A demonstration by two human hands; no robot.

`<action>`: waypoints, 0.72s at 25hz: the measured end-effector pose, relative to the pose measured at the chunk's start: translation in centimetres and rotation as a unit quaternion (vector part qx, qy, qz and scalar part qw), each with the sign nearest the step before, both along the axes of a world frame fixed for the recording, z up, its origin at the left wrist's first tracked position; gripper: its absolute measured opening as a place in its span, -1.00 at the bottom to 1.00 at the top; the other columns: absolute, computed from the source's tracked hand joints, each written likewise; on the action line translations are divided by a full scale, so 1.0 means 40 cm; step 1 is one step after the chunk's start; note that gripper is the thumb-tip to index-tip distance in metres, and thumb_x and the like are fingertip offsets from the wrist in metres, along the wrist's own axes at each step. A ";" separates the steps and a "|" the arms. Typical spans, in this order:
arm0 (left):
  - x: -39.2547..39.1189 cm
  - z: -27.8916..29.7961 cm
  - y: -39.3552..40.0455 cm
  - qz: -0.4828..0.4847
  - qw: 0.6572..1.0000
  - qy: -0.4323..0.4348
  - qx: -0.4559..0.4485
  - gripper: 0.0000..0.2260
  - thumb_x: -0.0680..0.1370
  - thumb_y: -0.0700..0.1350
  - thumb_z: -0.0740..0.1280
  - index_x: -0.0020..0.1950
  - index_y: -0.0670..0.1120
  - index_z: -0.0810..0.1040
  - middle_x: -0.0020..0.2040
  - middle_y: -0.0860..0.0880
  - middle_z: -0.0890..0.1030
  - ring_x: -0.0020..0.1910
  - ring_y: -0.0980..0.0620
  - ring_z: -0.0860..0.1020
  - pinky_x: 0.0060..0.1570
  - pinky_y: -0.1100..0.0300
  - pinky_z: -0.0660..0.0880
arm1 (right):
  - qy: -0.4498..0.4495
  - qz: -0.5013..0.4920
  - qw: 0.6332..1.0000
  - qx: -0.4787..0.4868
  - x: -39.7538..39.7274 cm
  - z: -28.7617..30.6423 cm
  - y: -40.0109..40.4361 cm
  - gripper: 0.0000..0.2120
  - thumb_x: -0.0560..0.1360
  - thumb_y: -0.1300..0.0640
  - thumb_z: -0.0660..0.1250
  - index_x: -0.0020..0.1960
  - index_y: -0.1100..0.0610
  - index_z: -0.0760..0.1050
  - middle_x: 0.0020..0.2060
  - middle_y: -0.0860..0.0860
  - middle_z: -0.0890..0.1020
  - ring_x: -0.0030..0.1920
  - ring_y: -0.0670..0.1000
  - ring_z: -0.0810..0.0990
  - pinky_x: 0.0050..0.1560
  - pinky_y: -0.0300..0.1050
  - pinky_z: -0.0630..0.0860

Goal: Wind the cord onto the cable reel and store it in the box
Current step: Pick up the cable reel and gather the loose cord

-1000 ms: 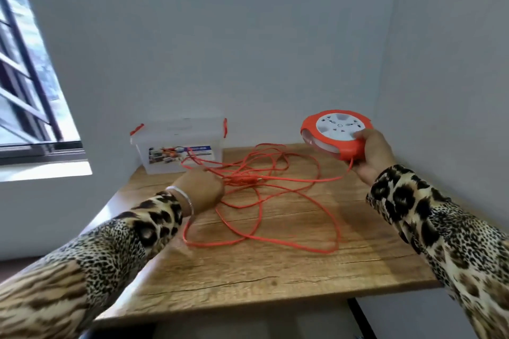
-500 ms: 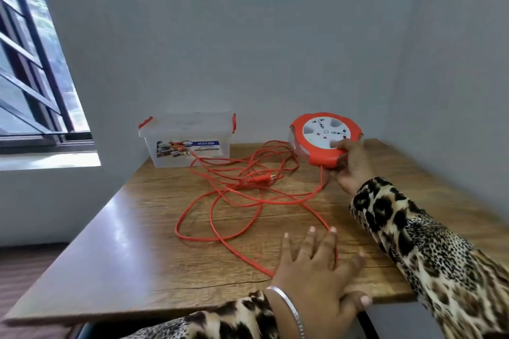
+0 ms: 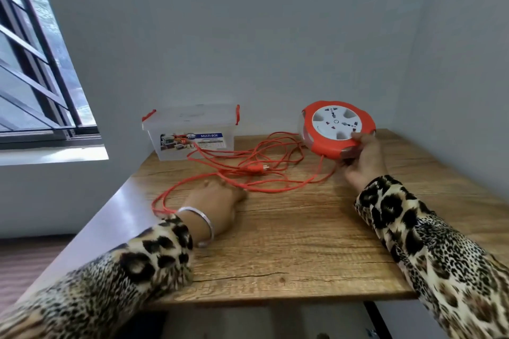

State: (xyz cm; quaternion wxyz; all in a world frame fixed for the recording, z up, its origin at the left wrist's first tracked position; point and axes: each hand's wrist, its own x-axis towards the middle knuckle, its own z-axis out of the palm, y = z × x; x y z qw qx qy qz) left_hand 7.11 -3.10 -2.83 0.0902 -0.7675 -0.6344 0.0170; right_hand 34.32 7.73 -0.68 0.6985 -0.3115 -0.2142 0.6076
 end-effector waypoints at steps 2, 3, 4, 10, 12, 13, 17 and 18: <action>-0.037 0.018 0.035 0.058 0.994 0.089 0.022 -0.60 0.58 -0.14 0.16 0.41 0.09 0.42 0.37 -0.05 0.51 0.36 -0.13 0.44 0.37 -0.05 0.34 | -0.038 0.051 0.998 -0.015 -0.017 -0.008 -0.011 -0.69 0.40 0.28 0.33 0.14 0.14 0.49 0.06 0.11 0.59 -0.06 0.06 0.57 -0.29 -0.16 0.54; -0.044 0.028 0.045 0.087 0.988 0.129 0.024 -0.62 0.58 -0.14 0.17 0.39 0.05 0.44 0.36 -0.06 0.51 0.37 -0.13 0.42 0.37 -0.06 0.33 | -0.053 0.075 0.995 -0.026 -0.029 -0.014 -0.014 -0.68 0.39 0.31 0.35 0.13 0.15 0.48 0.05 0.12 0.59 -0.05 0.07 0.58 -0.25 -0.13 0.58; -0.042 0.037 0.049 0.115 0.981 0.157 0.023 -0.64 0.58 -0.14 0.17 0.37 0.01 0.47 0.35 -0.07 0.52 0.36 -0.14 0.42 0.36 -0.06 0.34 | -0.065 0.090 0.993 -0.037 -0.039 -0.019 -0.016 -0.62 0.37 0.33 0.37 0.17 0.16 0.47 0.08 0.14 0.59 0.00 0.09 0.58 -0.11 -0.07 0.61; 0.131 0.095 -0.008 0.082 0.996 0.032 -0.006 -0.91 0.46 -0.09 0.26 -0.23 -0.03 0.51 -0.30 0.01 0.47 -0.18 -0.11 0.55 -0.24 0.12 0.42 | -0.036 0.083 0.996 -0.029 -0.043 -0.022 -0.018 -0.58 0.46 0.18 0.40 0.28 0.14 0.39 0.09 0.16 0.61 0.01 0.13 0.64 -0.13 0.04 0.63; 0.198 0.093 -0.006 0.031 0.992 -0.117 -0.044 -0.85 0.45 -0.07 0.28 -0.26 -0.11 0.52 -0.31 -0.06 0.54 -0.24 -0.13 0.54 -0.25 0.15 0.46 | -0.027 0.072 0.996 -0.034 -0.050 -0.022 -0.023 -0.62 0.51 0.03 0.34 0.27 0.13 0.41 0.09 0.12 0.61 0.01 0.10 0.62 -0.06 0.00 0.59; 0.232 0.079 -0.001 0.022 0.963 -0.252 -0.091 -0.84 0.48 -0.09 0.30 -0.21 -0.15 0.57 -0.28 -0.11 0.61 -0.28 -0.13 0.57 -0.29 0.17 0.50 | -0.041 0.059 0.997 -0.040 -0.054 -0.021 -0.026 -0.63 0.52 -0.01 0.31 0.27 0.13 0.43 0.05 0.08 0.62 -0.06 0.04 0.61 -0.11 -0.08 0.55; 0.363 0.023 0.050 0.077 0.601 -0.753 -0.259 -0.71 0.56 -0.02 0.37 0.18 -0.19 0.53 -0.07 -0.17 0.59 -0.26 -0.07 0.58 -0.29 0.18 0.60 | -0.031 0.075 0.997 -0.011 -0.064 -0.014 -0.051 -0.71 0.50 0.10 0.31 0.18 0.19 0.51 -0.16 0.06 0.64 -0.34 -0.02 0.61 -0.42 -0.21 0.47; 0.384 0.015 0.070 0.072 0.548 -0.796 -0.245 -0.68 0.57 0.00 0.35 0.25 -0.15 0.51 0.00 -0.16 0.57 -0.14 -0.08 0.57 -0.13 0.12 0.60 | -0.022 0.096 0.995 0.003 -0.069 -0.014 -0.058 -0.74 0.48 0.17 0.32 0.15 0.21 0.53 -0.14 0.08 0.67 -0.29 0.01 0.65 -0.36 -0.18 0.54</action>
